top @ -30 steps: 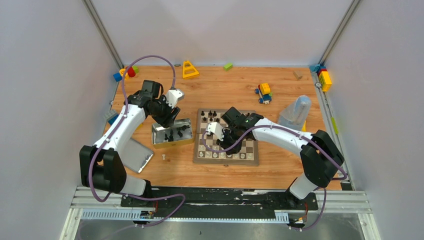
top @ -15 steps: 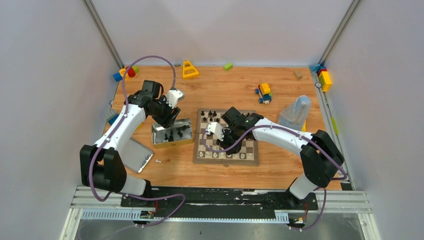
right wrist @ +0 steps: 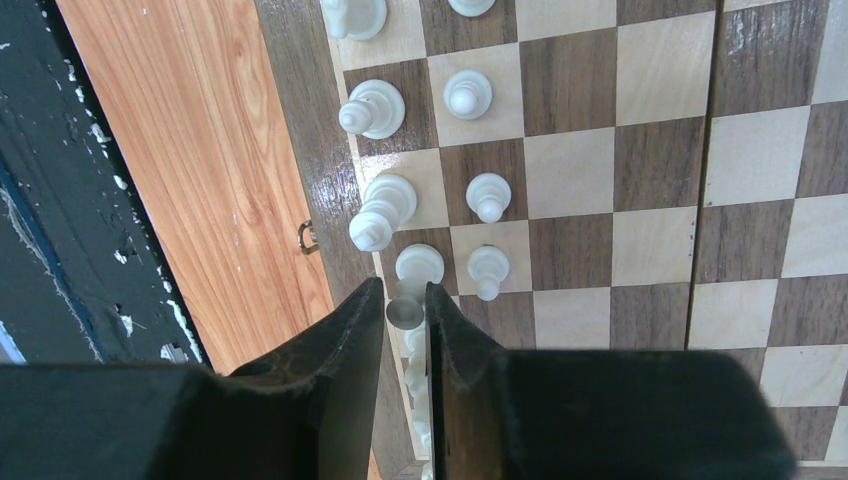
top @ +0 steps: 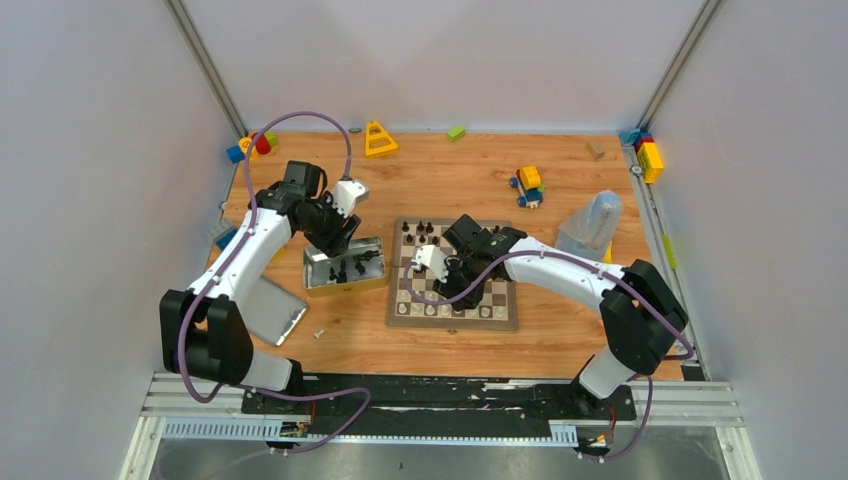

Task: Set up the chess pieces on the board
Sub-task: Place the chess piece on the chessboard, then pick up the chess piece at the center of the board.

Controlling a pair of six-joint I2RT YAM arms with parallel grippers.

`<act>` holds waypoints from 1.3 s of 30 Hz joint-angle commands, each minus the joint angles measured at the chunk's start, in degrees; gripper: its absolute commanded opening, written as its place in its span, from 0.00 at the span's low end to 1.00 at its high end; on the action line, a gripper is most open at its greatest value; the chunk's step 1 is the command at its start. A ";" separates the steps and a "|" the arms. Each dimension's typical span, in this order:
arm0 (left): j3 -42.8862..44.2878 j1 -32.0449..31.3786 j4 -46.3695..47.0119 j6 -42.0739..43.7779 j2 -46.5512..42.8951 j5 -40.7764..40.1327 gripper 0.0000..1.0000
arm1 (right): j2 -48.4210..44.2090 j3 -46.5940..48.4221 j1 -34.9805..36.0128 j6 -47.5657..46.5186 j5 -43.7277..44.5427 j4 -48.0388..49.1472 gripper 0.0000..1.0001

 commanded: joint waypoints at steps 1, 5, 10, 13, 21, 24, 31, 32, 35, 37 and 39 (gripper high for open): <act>1.11 0.37 -0.16 -0.40 0.14 1.14 0.64 | -1.26 -0.56 0.44 0.32 1.05 1.06 0.25; 1.21 0.37 -0.21 -0.26 0.32 1.07 0.64 | -2.65 0.04 0.44 0.36 1.63 0.84 0.31; 1.11 0.37 -0.24 -0.23 0.22 0.96 0.64 | -4.10 0.63 0.30 0.27 1.65 0.08 0.32; 1.12 0.37 -0.27 -0.16 0.17 0.91 0.64 | -4.64 0.54 0.18 0.10 1.13 -0.42 0.31; 0.84 0.37 -0.18 0.42 -0.29 -0.19 0.65 | -6.89 1.51 -1.81 0.51 0.03 -1.50 0.33; 0.07 0.37 -0.65 2.00 -0.97 -0.77 0.65 | -8.55 2.23 -4.52 0.62 -1.55 -1.75 0.35; -4.31 0.32 -7.33 10.87 -4.13 1.97 0.64 | -10.67 3.78 -15.52 2.07 -10.50 -1.14 0.36; -5.33 0.26 -8.31 12.91 -4.67 2.56 0.63 | -10.82 3.68 -16.71 2.47 -11.54 -0.88 0.36; -7.71 -0.01 -12.42 16.34 -6.27 4.17 0.62 | -11.71 3.00 -18.99 3.12 -12.06 0.60 0.36; -10.75 -1.05 -13.74 18.13 -7.65 3.49 0.62 | -12.18 2.39 -20.18 3.34 -12.23 1.47 0.36; -13.38 -3.46 -14.24 19.54 -8.94 1.06 0.62 | -12.33 1.90 -21.37 3.50 -12.50 1.96 0.36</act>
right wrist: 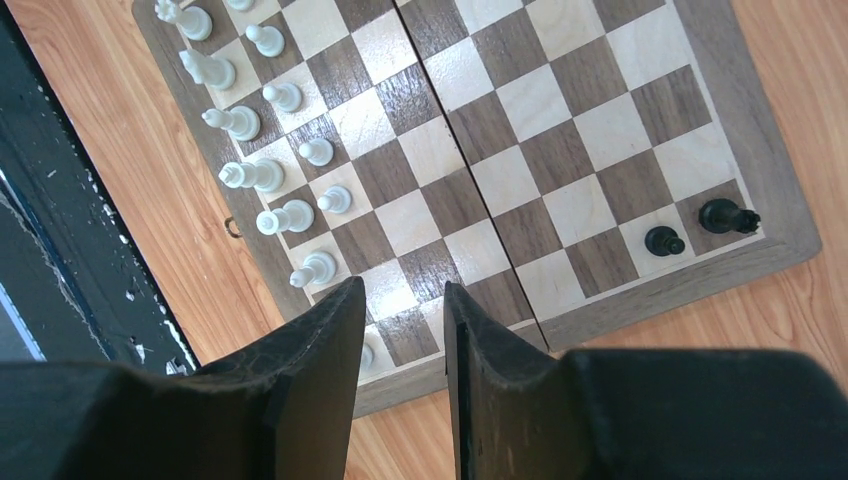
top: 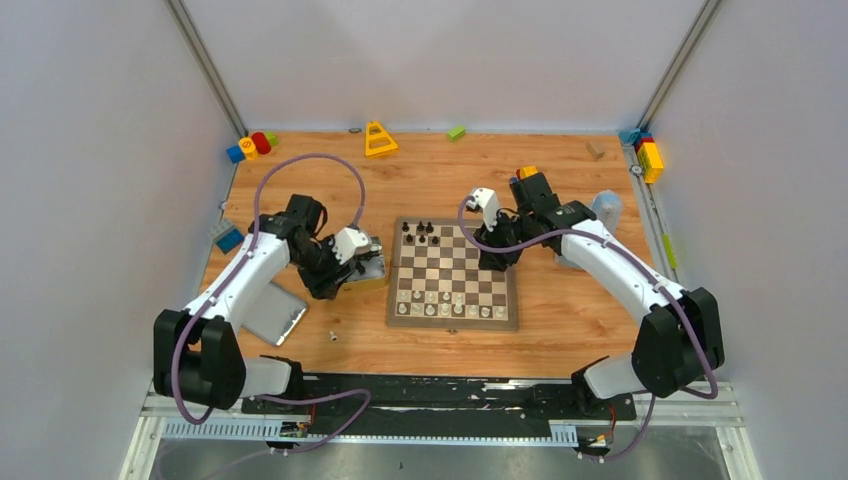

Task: Set up the chess pieces on the board
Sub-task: Pick up the chess piece at the center of the board.

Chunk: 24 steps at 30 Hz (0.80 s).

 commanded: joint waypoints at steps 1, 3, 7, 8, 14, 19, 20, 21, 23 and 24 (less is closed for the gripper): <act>-4.80 -4.05 -4.78 6.45 -4.48 -1.64 0.62 | -2.53 -0.05 -2.07 1.05 -3.57 3.14 0.36; -8.09 -7.47 -4.03 7.20 -5.75 -5.11 0.62 | -2.48 -0.31 -2.75 1.03 -3.85 3.32 0.36; -12.95 -12.42 -3.13 9.28 -7.77 -9.06 0.63 | -2.23 -1.17 -3.49 1.08 -3.77 3.83 0.35; -13.61 -12.66 -3.27 9.89 -7.90 -9.03 0.63 | -2.11 -1.43 -3.67 1.11 -3.79 4.01 0.35; -16.47 -14.75 -4.10 11.53 -7.42 -10.22 0.63 | -1.96 -3.20 -4.24 1.45 -3.69 5.20 0.35; -18.36 -15.81 -0.68 11.53 -7.50 -11.37 0.63 | -1.52 -3.79 -4.44 1.60 -3.94 5.45 0.35; -18.76 -15.85 0.17 11.48 -7.39 -11.45 0.63 | -1.43 -3.87 -4.48 1.64 -3.96 5.44 0.35; -19.30 -15.99 0.58 11.43 -7.31 -11.78 0.63 | -1.41 -3.89 -4.45 1.65 -3.97 5.37 0.35; -20.31 -16.10 2.19 11.42 -7.10 -13.02 0.63 | -1.23 -3.98 -4.52 1.66 -3.96 5.36 0.35; -20.61 -16.14 3.26 11.50 -7.18 -13.46 0.63 | -1.25 -3.98 -4.45 1.67 -4.00 5.36 0.35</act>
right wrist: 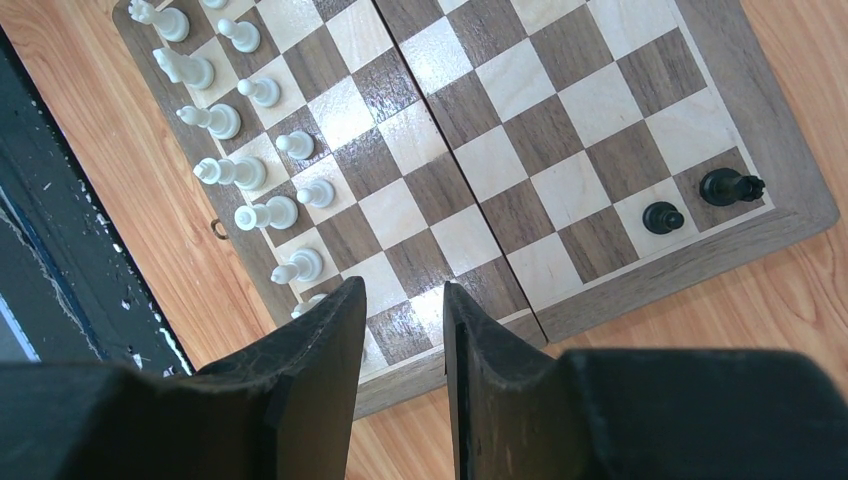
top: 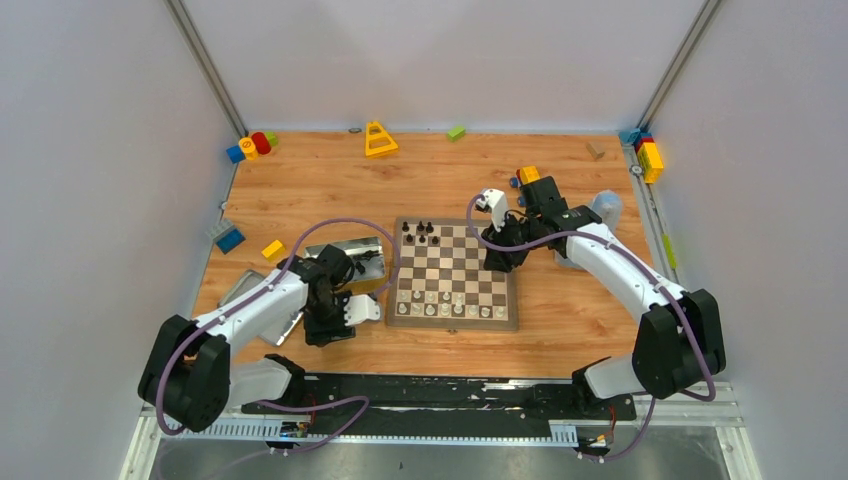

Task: Set up the chess pieces on the board
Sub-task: Pick up the chess piece at the center of the board.

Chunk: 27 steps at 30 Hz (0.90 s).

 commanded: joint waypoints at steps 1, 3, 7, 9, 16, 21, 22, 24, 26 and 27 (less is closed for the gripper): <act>-1.76 -0.43 4.71 1.45 -0.71 -2.85 0.62 | -0.21 -0.26 -0.27 0.46 -1.60 1.98 0.35; -2.30 -0.44 5.99 1.59 -1.13 -3.85 0.62 | -0.20 -0.18 -0.22 0.62 -1.76 1.96 0.35; -3.10 -0.44 7.54 1.85 -1.99 -4.44 0.62 | -0.11 -0.25 -0.28 0.71 -1.77 1.95 0.35; -3.14 -0.44 7.97 1.66 -2.01 -4.17 0.61 | -0.04 -0.26 -0.34 0.73 -1.86 1.87 0.35; -2.34 -0.61 8.84 0.14 -1.54 -2.23 0.59 | 0.55 -0.26 -0.27 0.73 -1.98 1.70 0.35; -1.99 -0.81 9.29 -0.74 -0.45 -1.15 0.59 | 0.84 -0.34 -0.27 0.69 -2.08 1.55 0.35; -1.85 -0.85 9.42 -1.01 -0.35 -0.71 0.60 | 0.98 -0.35 -0.29 0.65 -2.18 1.54 0.35; -1.60 -1.07 9.46 -1.74 -0.05 0.06 0.60 | 1.27 -0.35 -0.32 0.57 -2.25 1.46 0.35; -1.30 -1.20 9.53 -2.46 0.44 1.20 0.61 | 1.52 -0.39 -0.30 0.61 -2.39 1.32 0.35; -1.23 -1.33 9.52 -2.67 0.57 1.50 0.61 | 1.55 -0.41 -0.25 0.56 -2.41 1.28 0.35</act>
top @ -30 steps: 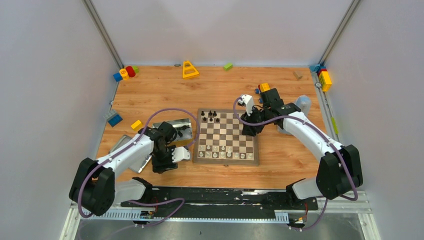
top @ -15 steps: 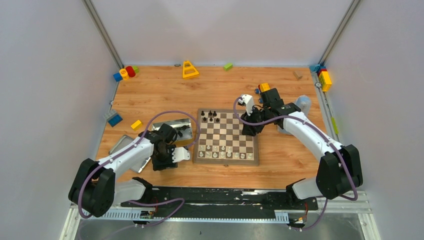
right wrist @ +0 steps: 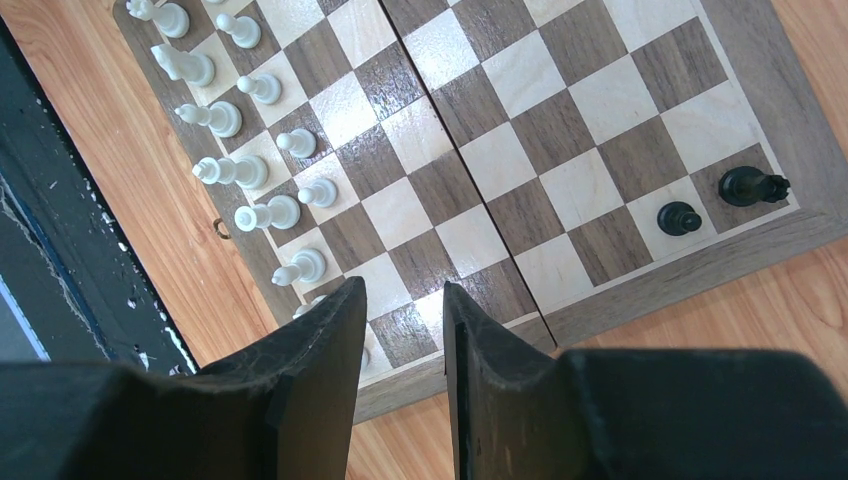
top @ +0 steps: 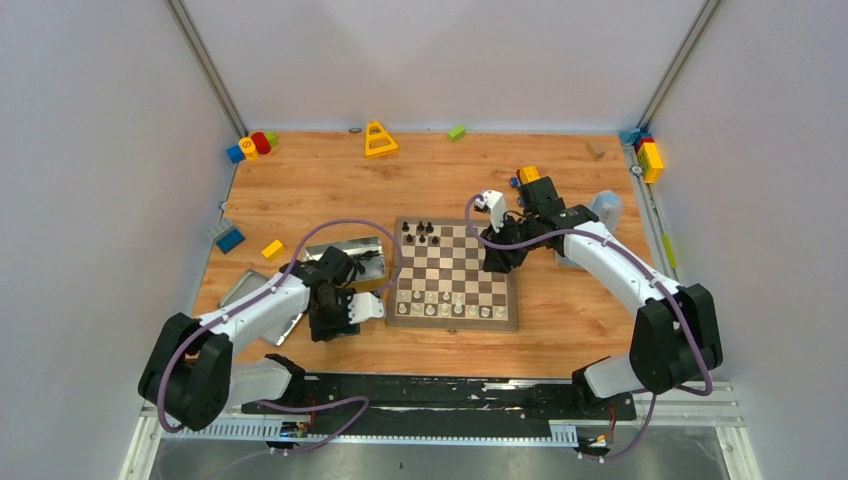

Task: Set up the chess pieces on the board
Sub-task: Pick up the chess piece at the center of the board.

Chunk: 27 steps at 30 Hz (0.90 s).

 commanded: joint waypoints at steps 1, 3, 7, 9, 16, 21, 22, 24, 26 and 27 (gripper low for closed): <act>1.91 -0.60 1.08 -2.20 0.83 3.41 0.60 | 0.53 -0.42 -0.19 0.12 -1.76 1.25 0.35; 1.97 -0.66 1.84 -2.69 0.98 2.81 0.58 | 0.47 -0.36 -0.25 0.09 -1.76 1.25 0.35; 2.83 -0.72 3.97 -3.98 1.23 2.66 0.54 | 0.76 -0.18 -0.19 0.07 -1.92 1.24 0.35; 3.61 -0.73 4.61 -4.84 1.93 3.01 0.53 | 0.86 -0.25 -0.23 0.04 -1.94 1.25 0.35; 7.13 -0.68 5.72 -8.52 4.74 6.10 0.49 | 0.60 -0.48 -0.17 0.03 -1.75 1.25 0.35; 7.92 -0.68 4.14 -7.60 4.97 6.18 0.52 | 0.54 -0.94 -0.24 -0.06 -1.73 1.25 0.35; 7.67 -0.70 4.11 -7.07 5.02 5.51 0.54 | 0.63 -1.04 -0.17 -0.10 -1.84 1.25 0.35; 7.20 -0.74 4.47 -6.32 5.47 4.18 0.54 | 0.81 -1.01 -0.18 -0.10 -1.87 1.25 0.35; 6.61 -0.72 6.01 -6.00 5.96 2.83 0.55 | 0.91 -0.84 -0.21 -0.14 -2.06 1.24 0.35; 6.41 -0.73 6.58 -5.92 6.17 1.75 0.55 | 0.87 -0.75 -0.22 -0.11 -2.09 1.18 0.35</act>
